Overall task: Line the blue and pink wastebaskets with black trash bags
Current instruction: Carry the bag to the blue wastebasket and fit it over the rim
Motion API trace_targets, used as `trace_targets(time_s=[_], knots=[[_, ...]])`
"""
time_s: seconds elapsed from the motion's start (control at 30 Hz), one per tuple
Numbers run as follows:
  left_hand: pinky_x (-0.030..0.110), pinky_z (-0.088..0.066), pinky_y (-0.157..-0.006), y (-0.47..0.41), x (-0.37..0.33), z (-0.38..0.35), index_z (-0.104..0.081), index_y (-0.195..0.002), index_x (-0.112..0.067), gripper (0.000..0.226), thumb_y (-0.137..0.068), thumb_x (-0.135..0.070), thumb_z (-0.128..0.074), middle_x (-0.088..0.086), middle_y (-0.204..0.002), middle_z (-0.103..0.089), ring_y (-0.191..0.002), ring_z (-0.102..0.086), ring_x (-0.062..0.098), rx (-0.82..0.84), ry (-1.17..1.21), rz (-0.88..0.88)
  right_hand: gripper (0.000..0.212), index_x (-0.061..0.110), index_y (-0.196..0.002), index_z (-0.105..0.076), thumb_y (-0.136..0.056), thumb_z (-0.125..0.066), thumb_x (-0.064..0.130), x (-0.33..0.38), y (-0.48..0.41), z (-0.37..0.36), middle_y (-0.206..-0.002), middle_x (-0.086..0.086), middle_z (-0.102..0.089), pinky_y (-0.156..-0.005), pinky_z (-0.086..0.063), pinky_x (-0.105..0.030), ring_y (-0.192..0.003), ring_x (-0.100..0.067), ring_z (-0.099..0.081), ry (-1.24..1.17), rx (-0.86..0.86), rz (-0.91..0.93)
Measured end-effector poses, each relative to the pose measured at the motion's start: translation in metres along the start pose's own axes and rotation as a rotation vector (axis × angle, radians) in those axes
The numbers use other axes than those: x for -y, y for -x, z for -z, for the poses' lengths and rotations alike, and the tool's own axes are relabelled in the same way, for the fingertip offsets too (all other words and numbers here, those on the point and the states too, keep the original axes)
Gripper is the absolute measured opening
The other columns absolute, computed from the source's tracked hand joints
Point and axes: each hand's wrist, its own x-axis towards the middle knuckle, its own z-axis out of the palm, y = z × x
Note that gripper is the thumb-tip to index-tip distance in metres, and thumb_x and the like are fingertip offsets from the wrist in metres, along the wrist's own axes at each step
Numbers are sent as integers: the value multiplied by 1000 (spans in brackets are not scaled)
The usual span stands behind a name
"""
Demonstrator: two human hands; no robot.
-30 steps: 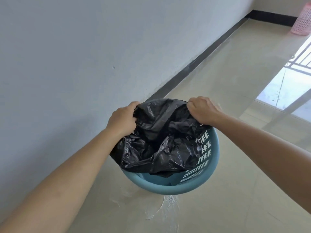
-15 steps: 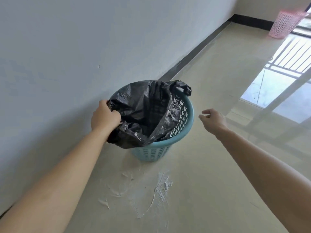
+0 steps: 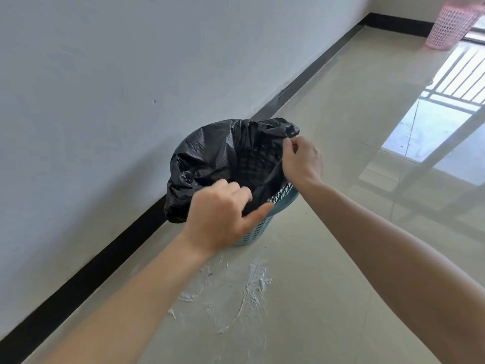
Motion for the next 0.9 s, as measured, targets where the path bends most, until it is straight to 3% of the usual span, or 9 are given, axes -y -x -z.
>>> trace_targets(time_s=[0.1, 0.2, 0.27, 0.37, 0.5, 0.6, 0.73, 0.83, 0.9], knots=[[34, -39, -38, 11, -9, -7, -63, -70, -16, 36, -95, -40, -55, -2, -56, -51, -50, -51, 18, -34, -59, -110, 32, 22, -105, -62, -99, -37, 42, -12, -3, 4, -100, 1, -56, -82, -34, -30, -94, -18, -48, -141, -101, -93], [31, -38, -39, 20, -18, -15, -68, -79, -15, 19, -94, -24, -61, -2, -57, -47, -49, -46, 18, -108, -121, -167, 33, 19, -110, -61, -100, -37, 39, -28, -3, 4, -98, 0, -56, -85, -43, -34, -95, -23, -52, -300, -152, -320], [31, -37, -41, 28, -21, -20, -70, -92, -13, 7, -90, -14, -64, 0, -62, -49, -51, -46, 19, -132, -142, -243, 32, 17, -112, -61, -101, -39, 38, -39, 2, -1, -97, -3, -59, -79, -51, -37, -89, -23, -55, -466, -66, -506], [32, -35, -43, 41, -22, -24, -61, -108, -11, 23, -91, -1, -50, 3, -68, -51, -54, -45, 21, -98, -155, -332, 30, 14, -106, -64, -102, -42, 34, -45, 4, -6, -95, -8, -65, -63, -56, -32, -79, -22, -62, -725, 90, -643], [34, -39, -46, 49, -26, -28, -49, -112, -10, 31, -83, -4, -60, 5, -77, -55, -60, -47, 23, 15, -148, -313, 27, 15, -105, -69, -101, -46, 29, -42, -8, -1, -93, -7, -70, -56, -55, -27, -74, -20, -65, -647, 120, -560], [33, -44, -41, 55, -31, -29, -43, -114, -11, 38, -82, -9, -63, 6, -85, -57, -63, -51, 22, 151, -72, -286, 28, 17, -107, -69, -101, -46, 30, -48, -8, 4, -91, -8, -69, -54, -54, -27, -70, -21, -64, -523, 120, -487], [32, -43, -39, 45, -37, -18, -46, -114, -11, 22, -93, -11, -53, 5, -87, -59, -60, -54, 19, 47, 20, -315, 26, 19, -106, -66, -98, -49, 36, -59, -1, 10, -95, -12, -69, -46, -48, -25, -45, -18, -61, -255, 90, -345], [36, -44, -60, 23, -39, -9, -57, -111, -10, 20, -91, -10, -55, 7, -93, -59, -75, -52, 25, -102, -90, -269, 40, 18, -105, -60, -95, -45, 54, -53, 5, 11, -91, -8, -65, -48, -53, -29, -44, -18, -57, -424, 70, -504], [41, -43, -72, 11, -33, -9, -60, -114, -11, 23, -97, -21, -48, 7, -99, -60, -86, -55, 27, -33, -158, -124, 66, 12, -98, -56, -89, -29, 71, -46, 12, 13, -77, -8, -59, -45, -45, -28, -46, -20, -51, -532, 100, -687]])
